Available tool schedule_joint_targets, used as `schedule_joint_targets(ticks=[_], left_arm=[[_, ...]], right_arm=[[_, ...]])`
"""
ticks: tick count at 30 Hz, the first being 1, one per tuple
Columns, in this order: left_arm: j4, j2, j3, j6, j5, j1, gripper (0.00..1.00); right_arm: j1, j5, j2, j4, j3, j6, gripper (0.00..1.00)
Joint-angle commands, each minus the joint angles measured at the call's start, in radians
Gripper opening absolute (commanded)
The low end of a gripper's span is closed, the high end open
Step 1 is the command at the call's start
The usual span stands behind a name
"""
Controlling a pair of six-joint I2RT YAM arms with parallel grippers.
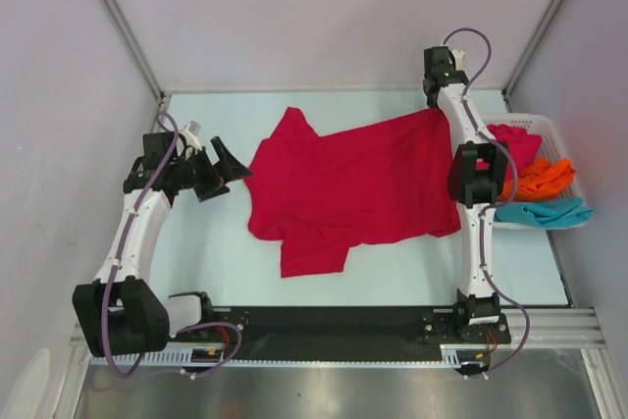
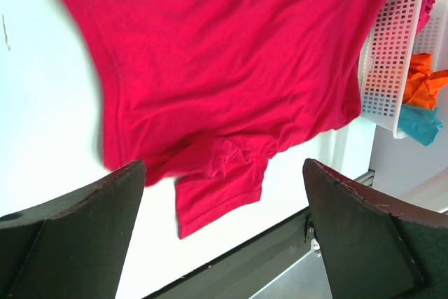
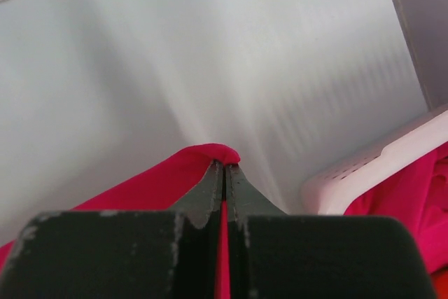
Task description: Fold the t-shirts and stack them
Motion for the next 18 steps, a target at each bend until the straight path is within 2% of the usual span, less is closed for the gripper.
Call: schedule_joint_targets(ticks=[1, 3, 4, 5, 7, 9, 18], left_arm=[[0.001, -0.026, 0.005, 0.030, 0.008, -0.002, 1.00], [0.001, -0.029, 0.005, 0.030, 0.002, -0.002, 1.00], [0.001, -0.029, 0.003, 0.030, 0.001, -0.002, 1.00], [0.001, -0.029, 0.003, 0.030, 0.001, -0.002, 1.00], [-0.001, -0.029, 0.005, 0.030, 0.001, -0.004, 1.00], [-0.001, -0.027, 0.007, 0.027, 0.001, -0.002, 1.00], [-0.002, -0.038, -0.033, 0.020, -0.013, -0.002, 1.00]], right_arm=[[-0.017, 0.027, 0.057, -0.045, 0.044, -0.014, 0.00], [-0.018, 0.018, 0.073, -0.054, 0.044, -0.011, 0.00], [-0.017, 0.016, 0.078, -0.059, 0.045, -0.006, 0.04], [-0.017, 0.010, 0.081, -0.060, 0.045, -0.006, 0.14], [-0.017, -0.004, 0.089, -0.066, 0.062, -0.008, 0.43], [-0.014, -0.013, 0.086, -0.076, 0.074, -0.009, 0.51], [0.017, 0.007, -0.032, -0.062, 0.074, -0.034, 0.52]])
